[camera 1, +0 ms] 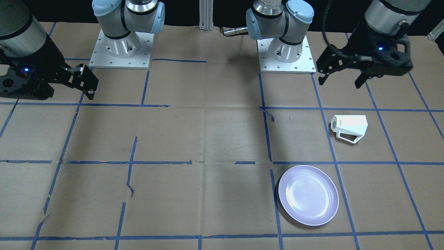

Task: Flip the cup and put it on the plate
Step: 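Move the left gripper down toward the white mug lying on its side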

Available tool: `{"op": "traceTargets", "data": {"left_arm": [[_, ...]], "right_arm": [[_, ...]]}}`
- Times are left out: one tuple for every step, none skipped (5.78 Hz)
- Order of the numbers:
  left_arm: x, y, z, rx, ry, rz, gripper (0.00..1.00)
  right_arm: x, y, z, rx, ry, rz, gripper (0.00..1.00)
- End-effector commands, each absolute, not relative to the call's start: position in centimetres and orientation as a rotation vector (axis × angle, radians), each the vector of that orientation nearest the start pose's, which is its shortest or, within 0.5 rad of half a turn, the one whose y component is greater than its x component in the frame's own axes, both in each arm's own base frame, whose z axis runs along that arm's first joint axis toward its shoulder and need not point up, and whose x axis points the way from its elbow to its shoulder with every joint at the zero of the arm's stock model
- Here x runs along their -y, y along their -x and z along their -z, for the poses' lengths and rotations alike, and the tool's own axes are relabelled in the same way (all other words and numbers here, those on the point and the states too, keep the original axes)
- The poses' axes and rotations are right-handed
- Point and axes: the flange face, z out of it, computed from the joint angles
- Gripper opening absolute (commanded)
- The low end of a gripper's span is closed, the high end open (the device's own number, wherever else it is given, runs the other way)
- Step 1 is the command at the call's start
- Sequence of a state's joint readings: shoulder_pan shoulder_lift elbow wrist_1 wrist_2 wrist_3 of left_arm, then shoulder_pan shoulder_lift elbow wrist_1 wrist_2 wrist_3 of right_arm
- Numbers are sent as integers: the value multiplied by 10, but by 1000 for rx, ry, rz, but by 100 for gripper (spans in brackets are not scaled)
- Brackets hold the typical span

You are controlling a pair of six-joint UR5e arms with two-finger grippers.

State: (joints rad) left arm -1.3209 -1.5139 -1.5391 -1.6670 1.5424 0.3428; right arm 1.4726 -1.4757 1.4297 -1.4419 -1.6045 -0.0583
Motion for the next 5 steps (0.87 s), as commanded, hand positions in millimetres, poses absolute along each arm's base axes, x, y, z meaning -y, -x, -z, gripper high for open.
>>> {"op": "traceTargets", "data": {"left_arm": [[458, -97, -527, -3164, -415, -24, 98], [445, -144, -525, -3176, -444, -30, 98], [436, -177, -518, -3184, -517, -29, 98], [428, -220, -499, -3242, -529, -2, 98], [434, -255, -450, -3370, -448, -21, 98]], "right_arm": [[533, -78, -496, -3165, -61, -135, 100], [533, -78, -496, -3165, -61, -135, 100], [533, -78, -496, -3165, -61, -135, 100], [533, -78, -496, -3165, -61, -135, 100], [533, -78, -496, -3165, -61, -135, 100]]}}
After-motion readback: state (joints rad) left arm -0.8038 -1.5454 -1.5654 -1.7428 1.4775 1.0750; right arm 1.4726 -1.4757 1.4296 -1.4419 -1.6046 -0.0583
